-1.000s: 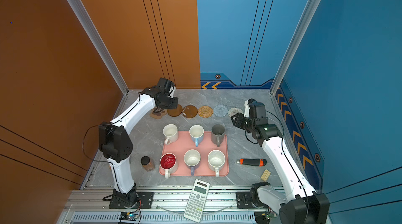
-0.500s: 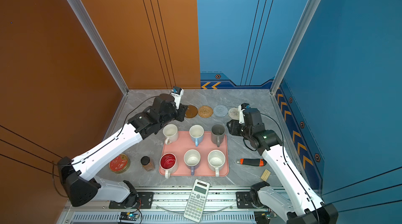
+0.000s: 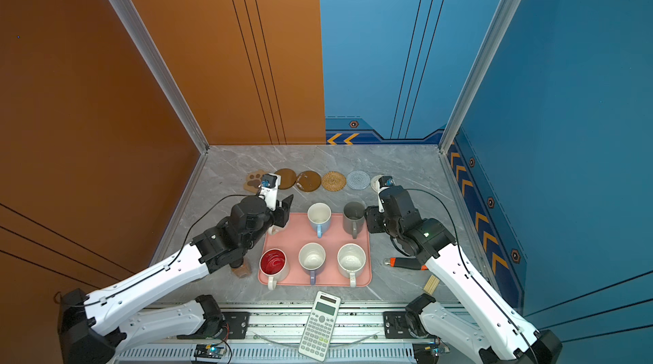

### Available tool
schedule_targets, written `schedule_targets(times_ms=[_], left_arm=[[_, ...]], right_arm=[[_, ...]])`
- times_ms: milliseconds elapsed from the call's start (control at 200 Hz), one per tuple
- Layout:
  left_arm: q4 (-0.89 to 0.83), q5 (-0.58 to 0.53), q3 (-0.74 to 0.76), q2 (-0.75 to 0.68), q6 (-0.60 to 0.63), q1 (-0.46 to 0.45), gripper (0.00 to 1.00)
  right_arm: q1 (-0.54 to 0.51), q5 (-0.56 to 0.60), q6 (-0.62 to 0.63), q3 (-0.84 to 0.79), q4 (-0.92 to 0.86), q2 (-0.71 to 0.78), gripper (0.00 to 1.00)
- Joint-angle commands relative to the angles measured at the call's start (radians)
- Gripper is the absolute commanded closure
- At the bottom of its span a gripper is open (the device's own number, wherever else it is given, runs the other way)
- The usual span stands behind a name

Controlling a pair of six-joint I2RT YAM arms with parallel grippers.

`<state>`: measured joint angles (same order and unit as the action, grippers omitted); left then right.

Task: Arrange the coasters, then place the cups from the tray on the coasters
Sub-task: 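Swing the left arm over the tray while the right gripper reaches the grey mug, then lower the right gripper into the grey mug and grip its rim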

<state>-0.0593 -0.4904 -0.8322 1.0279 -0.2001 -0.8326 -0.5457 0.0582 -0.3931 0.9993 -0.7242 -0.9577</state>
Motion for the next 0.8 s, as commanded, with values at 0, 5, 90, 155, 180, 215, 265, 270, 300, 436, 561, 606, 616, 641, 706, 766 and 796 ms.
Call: schedule_targets(times_ms=[0,5,90,155,180,215,265,270,300,436,561,606,616,641,706,766,796], left_arm=[[0.095,-0.059,0.049,-0.048,0.031,-0.004,0.42],[0.097,-0.060,0.052,-0.049,0.032,-0.004,0.42],[0.134,-0.070,0.089,-0.068,0.048,-0.003,0.39],[0.146,-0.075,0.106,-0.074,0.058,0.000,0.38],[0.150,-0.078,0.110,-0.074,0.062,0.000,0.37],[0.150,-0.083,0.113,-0.075,0.065,0.000,0.36],[0.150,-0.088,0.117,-0.074,0.067,0.001,0.34],[0.150,-0.088,0.118,-0.073,0.067,0.001,0.34],[0.151,-0.091,0.120,-0.072,0.068,0.001,0.34],[0.164,-0.096,0.133,-0.072,0.071,0.007,0.30],[0.177,-0.097,0.143,-0.073,0.073,0.015,0.30],[0.178,-0.098,0.143,-0.072,0.073,0.019,0.30],[0.178,-0.098,0.145,-0.072,0.073,0.020,0.30],[0.179,-0.098,0.145,-0.072,0.073,0.023,0.29],[0.180,-0.096,0.148,-0.072,0.073,0.027,0.29],[0.183,-0.092,0.151,-0.073,0.073,0.032,0.30],[0.186,-0.090,0.156,-0.074,0.073,0.035,0.29]], right_arm=[[-0.039,0.037,-0.033,0.010,-0.069,-0.009,0.54],[-0.040,0.041,-0.034,0.010,-0.069,-0.010,0.54],[-0.067,0.055,-0.049,0.013,-0.085,-0.036,0.54],[-0.083,0.047,-0.061,0.013,-0.087,-0.066,0.54],[-0.087,0.043,-0.064,0.014,-0.087,-0.077,0.54],[-0.094,0.039,-0.065,0.017,-0.089,-0.096,0.54],[-0.102,0.035,-0.063,0.022,-0.089,-0.124,0.53],[-0.103,0.034,-0.063,0.023,-0.089,-0.127,0.53],[-0.107,0.031,-0.058,0.027,-0.090,-0.143,0.53],[-0.112,0.014,-0.041,0.050,-0.088,-0.212,0.53],[-0.112,0.010,-0.030,0.069,-0.089,-0.283,0.53],[-0.112,0.017,-0.030,0.075,-0.088,-0.306,0.53],[-0.114,0.019,-0.030,0.077,-0.089,-0.311,0.53],[-0.113,0.025,-0.031,0.079,-0.087,-0.322,0.54],[-0.113,0.035,-0.037,0.086,-0.083,-0.352,0.54],[-0.113,0.034,-0.042,0.092,-0.078,-0.378,0.54],[-0.113,0.032,-0.045,0.093,-0.078,-0.390,0.54]])
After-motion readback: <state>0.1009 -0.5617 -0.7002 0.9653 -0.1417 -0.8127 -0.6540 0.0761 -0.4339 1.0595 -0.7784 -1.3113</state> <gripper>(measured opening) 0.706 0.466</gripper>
